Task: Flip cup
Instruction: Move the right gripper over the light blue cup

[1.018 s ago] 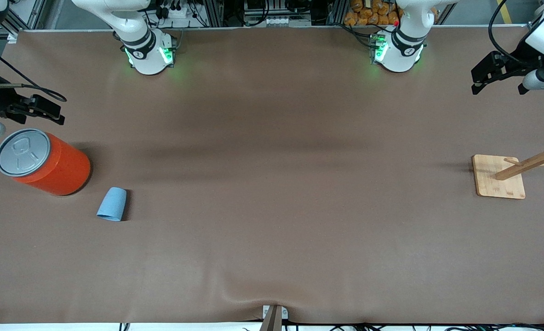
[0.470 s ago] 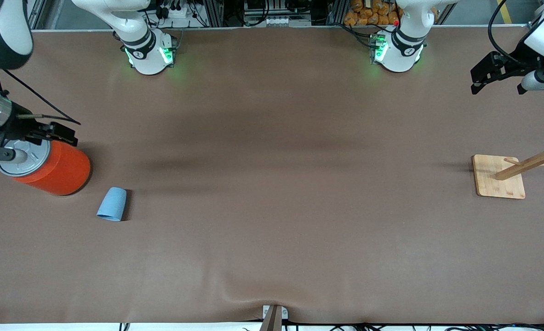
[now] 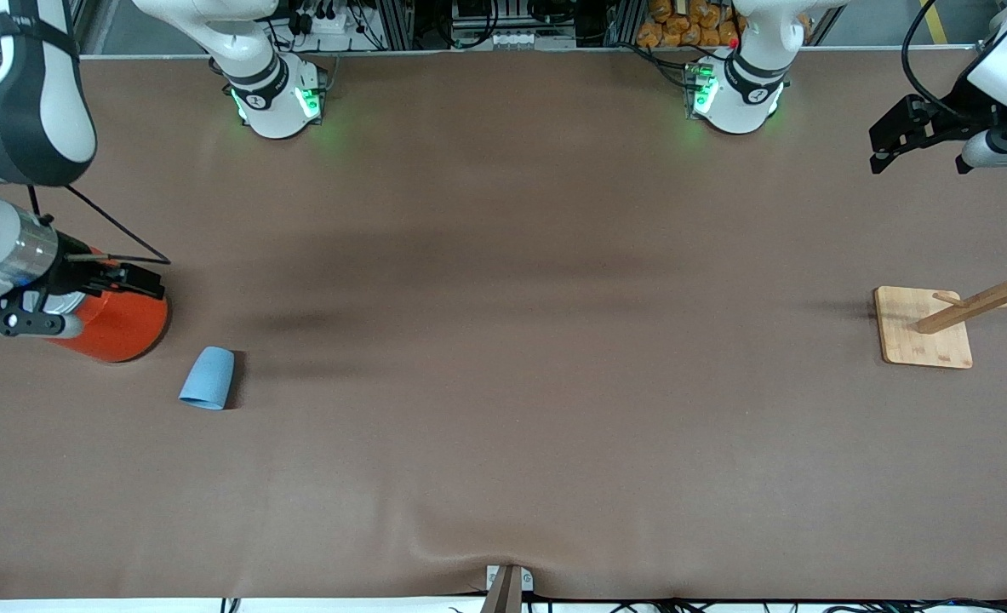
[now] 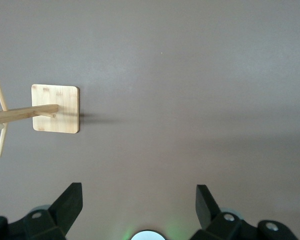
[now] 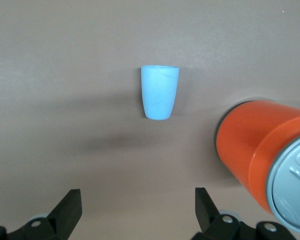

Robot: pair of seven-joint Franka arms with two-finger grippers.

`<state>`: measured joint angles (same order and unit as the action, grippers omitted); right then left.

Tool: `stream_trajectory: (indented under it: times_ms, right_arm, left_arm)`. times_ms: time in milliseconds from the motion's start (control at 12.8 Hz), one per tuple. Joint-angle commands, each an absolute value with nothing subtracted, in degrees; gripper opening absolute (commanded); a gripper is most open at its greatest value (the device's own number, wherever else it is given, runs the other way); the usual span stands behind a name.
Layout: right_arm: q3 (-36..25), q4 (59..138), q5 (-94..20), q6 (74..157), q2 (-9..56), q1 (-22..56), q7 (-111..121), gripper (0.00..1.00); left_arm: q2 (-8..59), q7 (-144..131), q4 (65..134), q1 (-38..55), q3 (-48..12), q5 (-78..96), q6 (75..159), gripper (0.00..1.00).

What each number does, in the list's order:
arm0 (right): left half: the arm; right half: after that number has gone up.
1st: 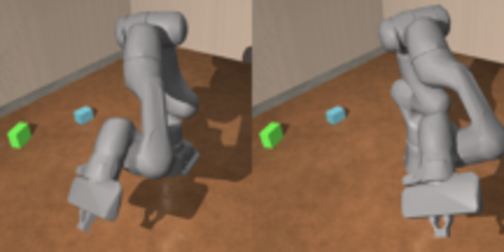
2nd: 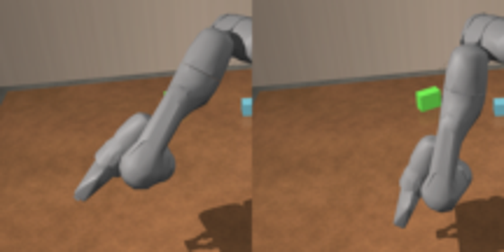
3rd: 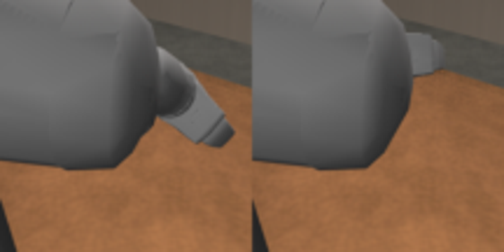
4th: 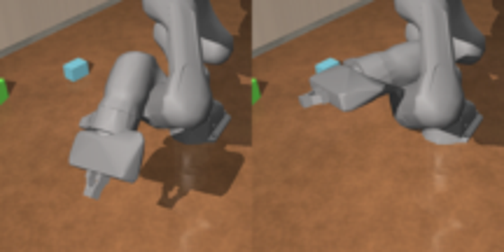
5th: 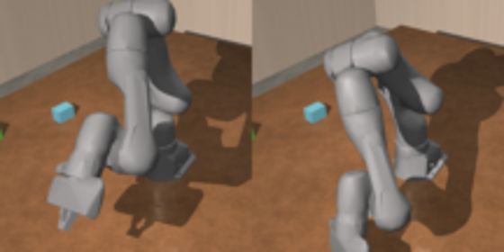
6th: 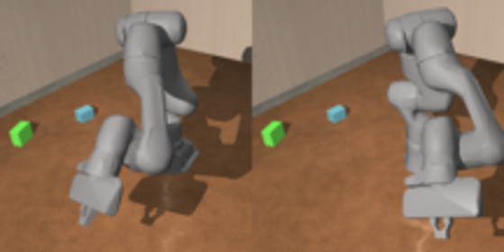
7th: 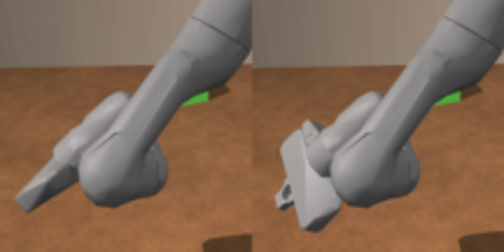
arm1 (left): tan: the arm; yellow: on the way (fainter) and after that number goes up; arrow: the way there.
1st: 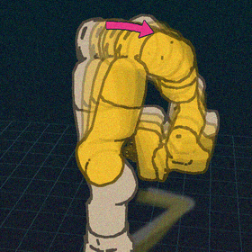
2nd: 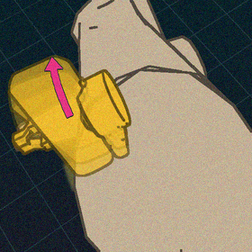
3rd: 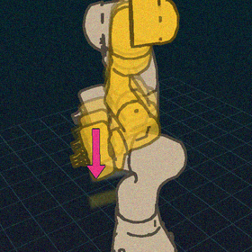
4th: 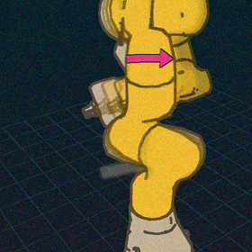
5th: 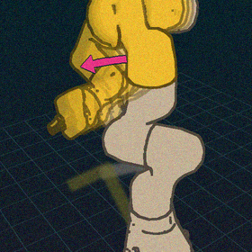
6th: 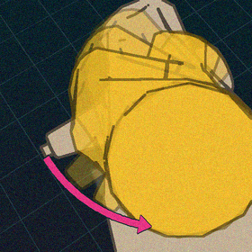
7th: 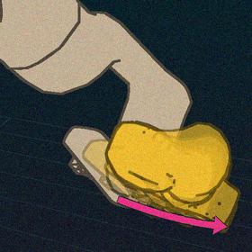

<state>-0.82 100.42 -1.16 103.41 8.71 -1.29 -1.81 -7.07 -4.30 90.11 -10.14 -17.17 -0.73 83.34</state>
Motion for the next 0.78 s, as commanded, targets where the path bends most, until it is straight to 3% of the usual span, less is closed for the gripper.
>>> stream_trajectory:
  times_ms: [0,391,705]
  right_arm:
    - [-0.44,100.37,-1.23,106.07,11.33,-2.29,-1.93,1.00]
    - [-0.35,109.06,-1.23,122.05,14.05,-1.76,-2.02,1.00]
    - [-0.44,109.25,-1.23,125.50,18.19,-2.19,-2.02,1.00]
  left_arm:
    - [-6.86,-3.78,89.30,-10.63,-17.84,0.09,82.35,1.00]
    - [-6.68,-3.78,89.21,-10.55,-17.93,0.00,82.53,1.00]
    - [-6.68,-3.78,89.21,-10.55,-17.93,0.09,82.62,1.00]
